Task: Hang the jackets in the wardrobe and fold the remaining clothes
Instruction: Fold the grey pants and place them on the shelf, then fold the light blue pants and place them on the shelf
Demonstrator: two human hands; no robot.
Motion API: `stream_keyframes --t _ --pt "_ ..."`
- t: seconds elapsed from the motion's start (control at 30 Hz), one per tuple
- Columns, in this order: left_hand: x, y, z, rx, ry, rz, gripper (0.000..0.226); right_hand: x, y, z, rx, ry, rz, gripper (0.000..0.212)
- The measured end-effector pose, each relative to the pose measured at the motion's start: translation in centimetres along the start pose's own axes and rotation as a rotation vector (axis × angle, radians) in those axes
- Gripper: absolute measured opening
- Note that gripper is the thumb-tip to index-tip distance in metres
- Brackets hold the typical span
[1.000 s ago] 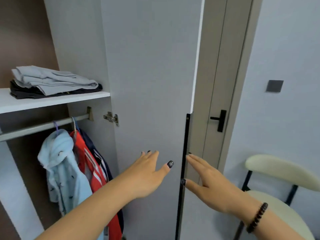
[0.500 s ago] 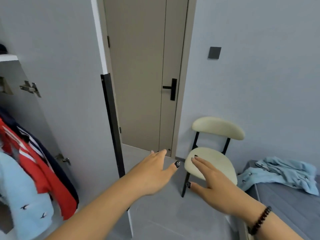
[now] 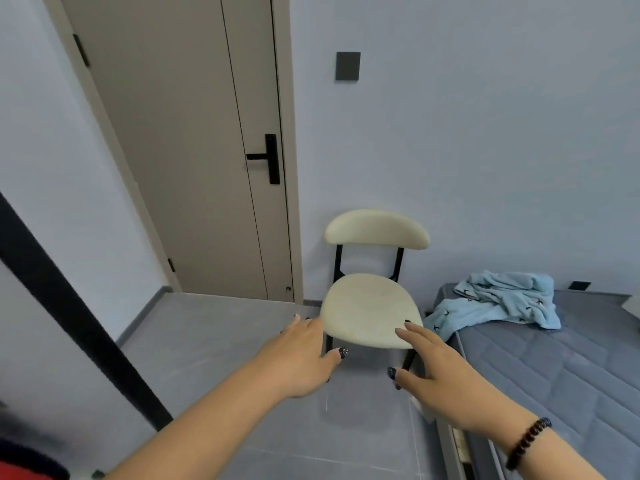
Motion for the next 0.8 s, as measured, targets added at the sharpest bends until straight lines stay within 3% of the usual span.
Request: stream_keyframes --t 0.2,0.53,0.8 --pt "-10.5 -0.4 -1.6 0.015 -0.051 0.048 0.053 -7.9 1.2 -5.2 -0.016 -0.108 -0.017 0.064" --pt "-25.2 -3.4 -5.6 -0.034 -0.151 0.191 0.065 -17.9 2.4 -14.8 -0.069 -0.274 -0.065 0.06" --pt "-37.5 -8.3 -12.3 0.018 -0.17 0.257 0.069 -25.5 6.2 -29.0 -0.098 -0.401 -0.055 0.06"
Point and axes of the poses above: each hand's wrist, its own x-axis away from the middle knuckle, its own y-axis out of the back of the hand, z = x × y, the point moved 9 cm from there along -x, towards the middle knuckle, and after that the axes turned 9 degrees about -z, right-handed, at the moved point
